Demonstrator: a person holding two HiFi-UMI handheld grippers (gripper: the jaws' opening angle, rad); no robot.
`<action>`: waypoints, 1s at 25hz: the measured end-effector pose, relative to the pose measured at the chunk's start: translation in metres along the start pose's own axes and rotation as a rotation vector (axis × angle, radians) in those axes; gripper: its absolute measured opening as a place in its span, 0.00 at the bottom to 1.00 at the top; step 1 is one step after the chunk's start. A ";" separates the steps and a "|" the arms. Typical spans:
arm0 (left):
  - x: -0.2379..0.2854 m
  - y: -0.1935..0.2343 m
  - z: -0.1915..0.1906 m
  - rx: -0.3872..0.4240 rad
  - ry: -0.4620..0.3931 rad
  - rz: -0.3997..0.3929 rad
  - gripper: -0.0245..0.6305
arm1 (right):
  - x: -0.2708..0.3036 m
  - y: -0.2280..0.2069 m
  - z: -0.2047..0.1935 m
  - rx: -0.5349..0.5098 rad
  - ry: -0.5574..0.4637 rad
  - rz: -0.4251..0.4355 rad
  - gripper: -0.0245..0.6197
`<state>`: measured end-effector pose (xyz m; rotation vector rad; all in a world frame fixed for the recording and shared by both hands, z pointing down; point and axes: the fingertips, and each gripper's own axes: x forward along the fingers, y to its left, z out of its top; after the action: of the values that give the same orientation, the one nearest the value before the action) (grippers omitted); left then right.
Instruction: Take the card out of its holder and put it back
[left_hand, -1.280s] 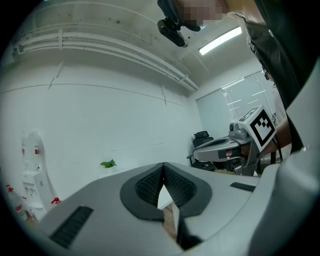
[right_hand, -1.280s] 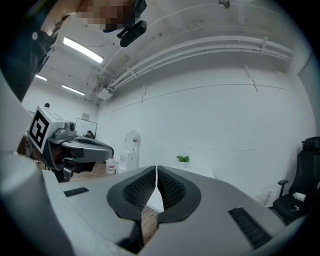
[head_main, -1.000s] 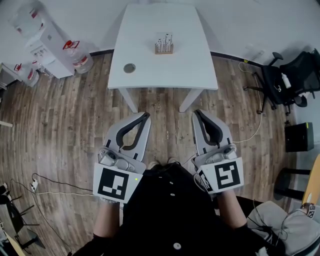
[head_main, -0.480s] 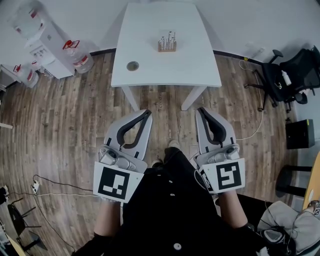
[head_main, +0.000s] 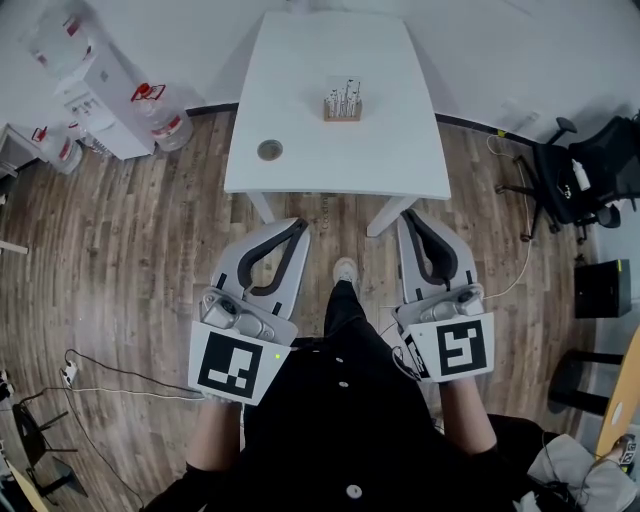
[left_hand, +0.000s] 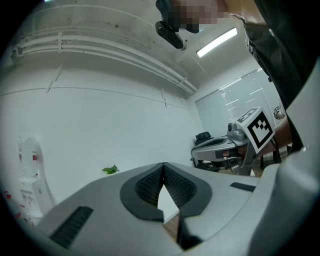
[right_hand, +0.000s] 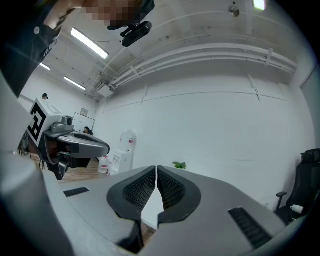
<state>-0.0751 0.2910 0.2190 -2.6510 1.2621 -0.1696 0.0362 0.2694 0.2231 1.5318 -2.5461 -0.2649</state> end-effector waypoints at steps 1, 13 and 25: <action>0.008 0.004 -0.001 0.000 0.000 0.003 0.06 | 0.008 -0.006 -0.001 0.000 -0.001 0.004 0.11; 0.138 0.065 -0.005 0.001 0.013 0.049 0.06 | 0.118 -0.103 -0.017 0.000 0.013 0.054 0.11; 0.247 0.122 -0.033 -0.027 0.088 0.135 0.06 | 0.224 -0.173 -0.045 0.010 0.045 0.162 0.11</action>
<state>-0.0178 0.0191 0.2274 -2.5949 1.4748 -0.2526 0.0910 -0.0114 0.2368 1.3092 -2.6207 -0.1951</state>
